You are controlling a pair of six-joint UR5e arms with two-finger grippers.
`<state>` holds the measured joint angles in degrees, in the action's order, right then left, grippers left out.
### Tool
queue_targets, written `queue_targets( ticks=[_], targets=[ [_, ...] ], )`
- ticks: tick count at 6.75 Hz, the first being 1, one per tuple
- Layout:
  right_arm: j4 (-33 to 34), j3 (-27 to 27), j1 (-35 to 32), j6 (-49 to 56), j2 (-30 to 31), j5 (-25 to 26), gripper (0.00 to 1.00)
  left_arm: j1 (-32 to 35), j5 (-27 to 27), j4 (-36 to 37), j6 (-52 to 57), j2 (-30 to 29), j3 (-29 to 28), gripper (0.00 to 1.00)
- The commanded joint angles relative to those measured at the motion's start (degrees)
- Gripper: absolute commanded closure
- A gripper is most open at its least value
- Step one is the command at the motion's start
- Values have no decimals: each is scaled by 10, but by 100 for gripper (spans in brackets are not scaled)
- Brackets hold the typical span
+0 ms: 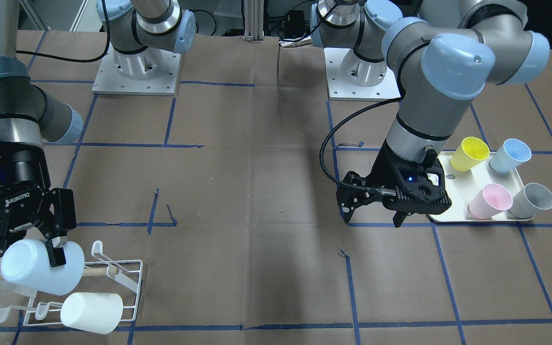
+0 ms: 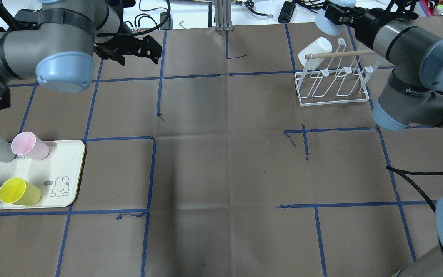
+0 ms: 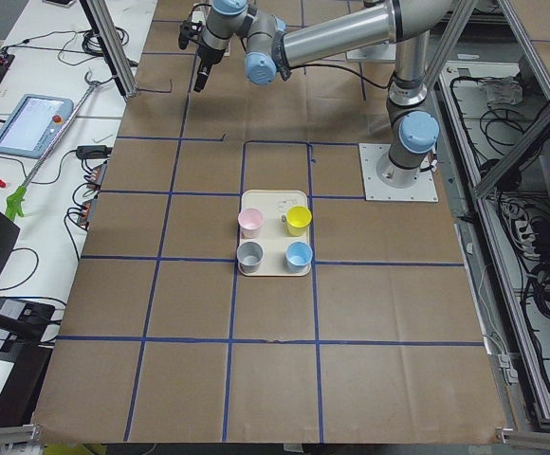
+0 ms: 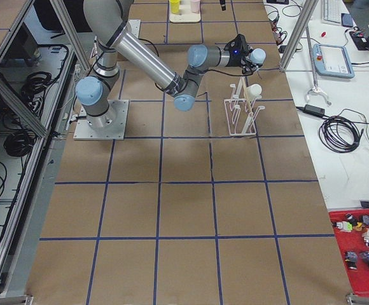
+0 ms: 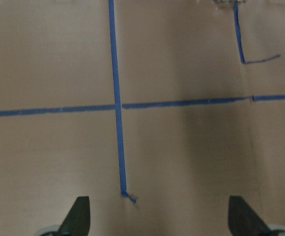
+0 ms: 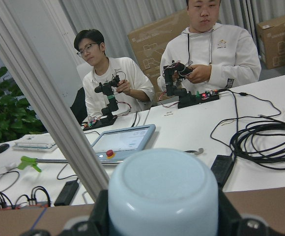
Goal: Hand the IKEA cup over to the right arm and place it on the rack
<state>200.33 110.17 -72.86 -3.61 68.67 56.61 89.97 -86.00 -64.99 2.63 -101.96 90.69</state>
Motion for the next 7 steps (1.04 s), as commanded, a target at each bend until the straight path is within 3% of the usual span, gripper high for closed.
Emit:
queue_targets(
  ticks=[1, 7],
  targets=[
    [-20, -15, 42, 120, -17, 4, 76, -5, -35, -143, 4, 51, -24, 0],
    [-20, -74, 78, 185, -110, 9, 76, -1, -36, -184, 6, 118, 12, 0]
  ],
)
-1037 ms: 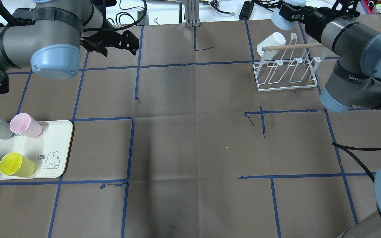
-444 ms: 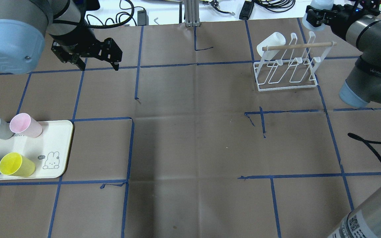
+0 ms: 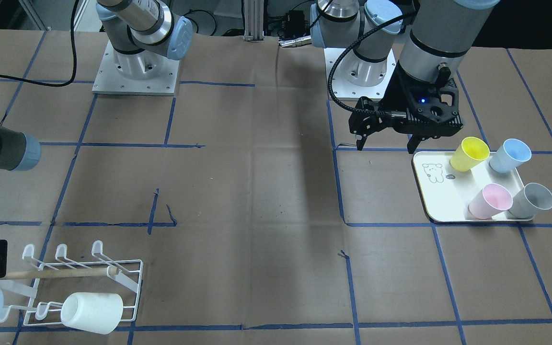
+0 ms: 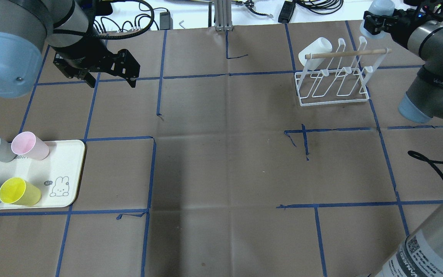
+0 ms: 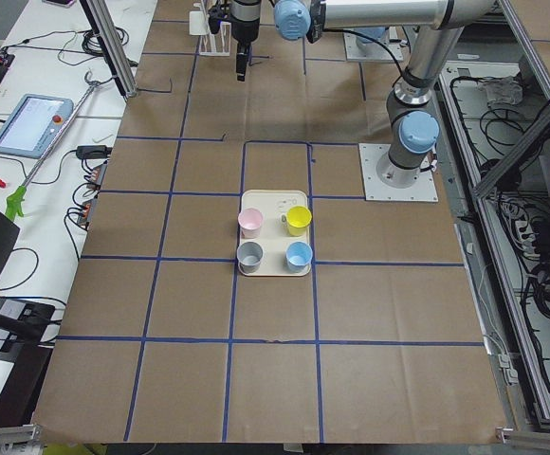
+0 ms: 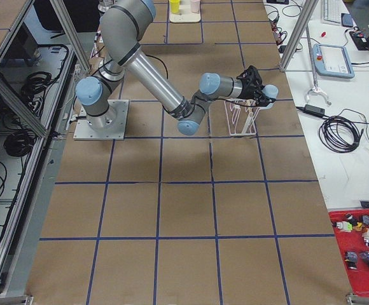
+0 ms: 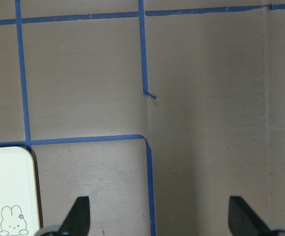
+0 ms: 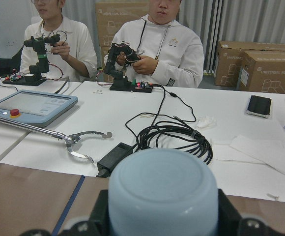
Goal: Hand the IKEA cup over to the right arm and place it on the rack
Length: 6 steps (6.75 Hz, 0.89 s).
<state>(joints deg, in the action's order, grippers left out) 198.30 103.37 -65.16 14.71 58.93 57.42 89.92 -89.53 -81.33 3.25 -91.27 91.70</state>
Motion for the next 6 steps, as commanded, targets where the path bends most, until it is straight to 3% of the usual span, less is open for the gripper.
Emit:
queue_targets(
  ticks=[1, 5, 6],
  targets=[
    [-1, -2, 0, 1, -14, 1, 76, 0, -1, -27, 0, 9, 1, 0],
    [-1, 20, -4, 1, -12, -1, 73, 0, -1, -30, 0, 5, 2, 0],
    [-2, 23, -3, 1, -11, -1, 41, 0, -1, -46, 0, 6, 2, 0]
  ],
)
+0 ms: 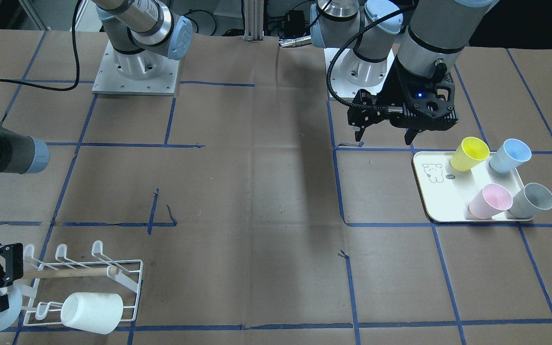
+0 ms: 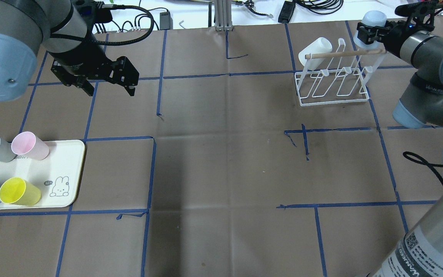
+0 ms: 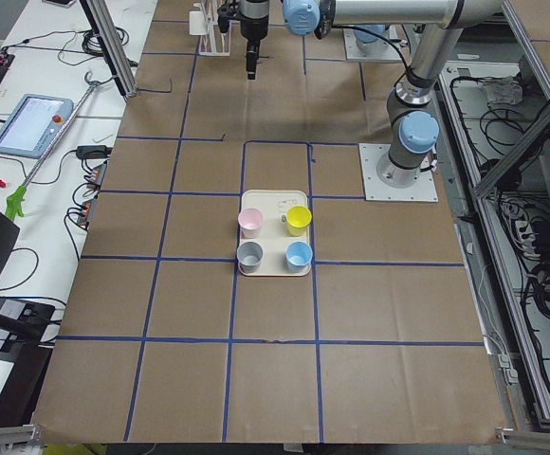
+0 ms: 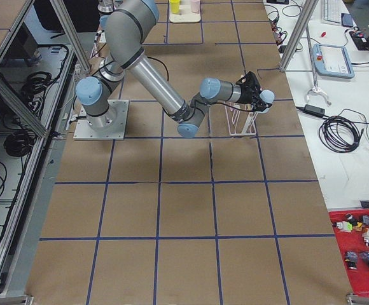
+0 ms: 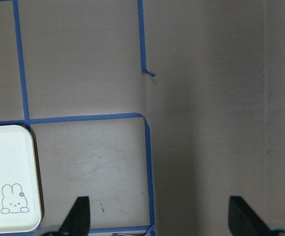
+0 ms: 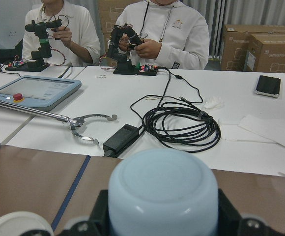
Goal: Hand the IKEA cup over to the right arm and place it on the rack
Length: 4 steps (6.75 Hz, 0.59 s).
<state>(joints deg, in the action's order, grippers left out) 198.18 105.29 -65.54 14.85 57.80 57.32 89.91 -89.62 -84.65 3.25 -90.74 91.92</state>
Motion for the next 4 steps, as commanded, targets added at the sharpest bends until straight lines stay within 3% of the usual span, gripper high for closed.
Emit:
queue_targets(
  ticks=[1, 4],
  targets=[
    [-6, 4, 1, 0, 1, 3, 0, 0, 0, -16, -1, 1, -1, 0],
    [-18, 1, 1, -4, 3, 3, 0, 0, 0, -15, 0, 1, -1, 0]
  ],
)
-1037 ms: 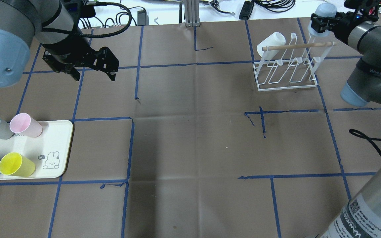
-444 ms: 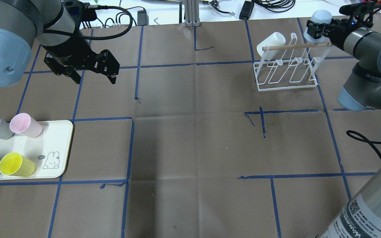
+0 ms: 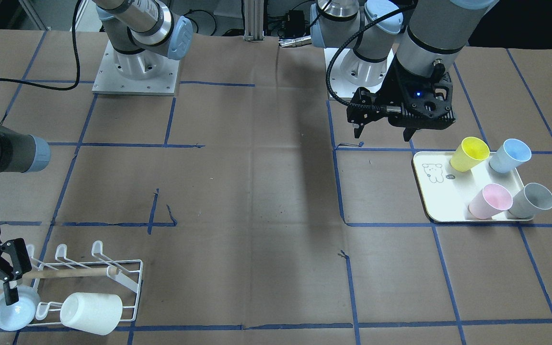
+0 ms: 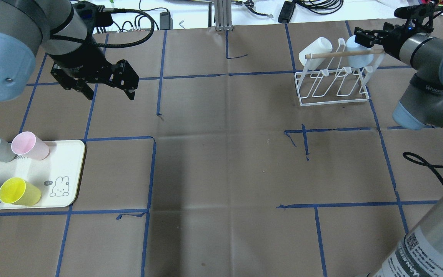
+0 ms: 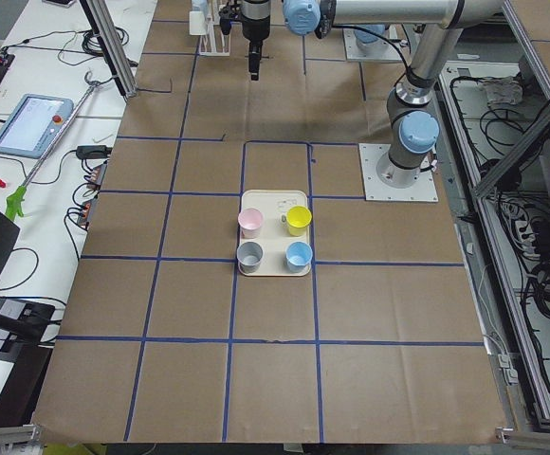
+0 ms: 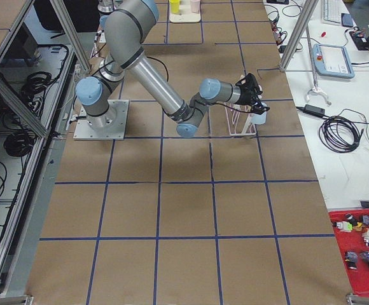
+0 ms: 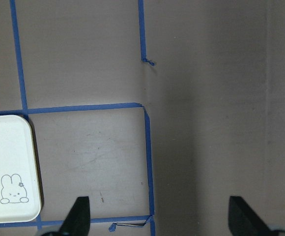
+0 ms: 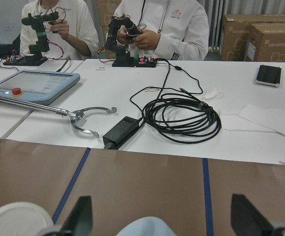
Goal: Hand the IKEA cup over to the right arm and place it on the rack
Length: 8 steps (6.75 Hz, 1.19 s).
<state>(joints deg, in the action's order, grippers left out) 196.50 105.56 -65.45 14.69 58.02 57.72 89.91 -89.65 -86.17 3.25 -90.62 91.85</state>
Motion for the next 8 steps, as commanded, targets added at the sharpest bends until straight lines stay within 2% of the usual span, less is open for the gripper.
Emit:
queue_targets(
  ticks=[1, 2, 3, 4, 5, 6, 8],
  targets=[
    [-6, -6, 1, -4, 3, -4, 0, 0, 0, 0, 0, 0, 0, 0],
    [-41, -20, 0, -1, 10, -1, 0, 0, 0, 0, 0, 0, -1, 0],
    [-108, -34, 0, 1, 40, 0, 0, 0, 0, 0, 0, 0, -1, 0],
    [-210, -45, -1, 2, 78, 2, 0, 0, 0, 0, 0, 1, -1, 0],
    [-316, -54, -4, 3, 116, 28, 0, 0, 0, 0, 0, 1, -1, 0],
    [-444, -78, -12, 2, 159, 88, 0, 0, 0, 0, 0, 1, -1, 0],
    [-611, -135, -78, -15, 205, 203, 0, 0, -1, 2, 0, 0, 0, 0]
  ],
)
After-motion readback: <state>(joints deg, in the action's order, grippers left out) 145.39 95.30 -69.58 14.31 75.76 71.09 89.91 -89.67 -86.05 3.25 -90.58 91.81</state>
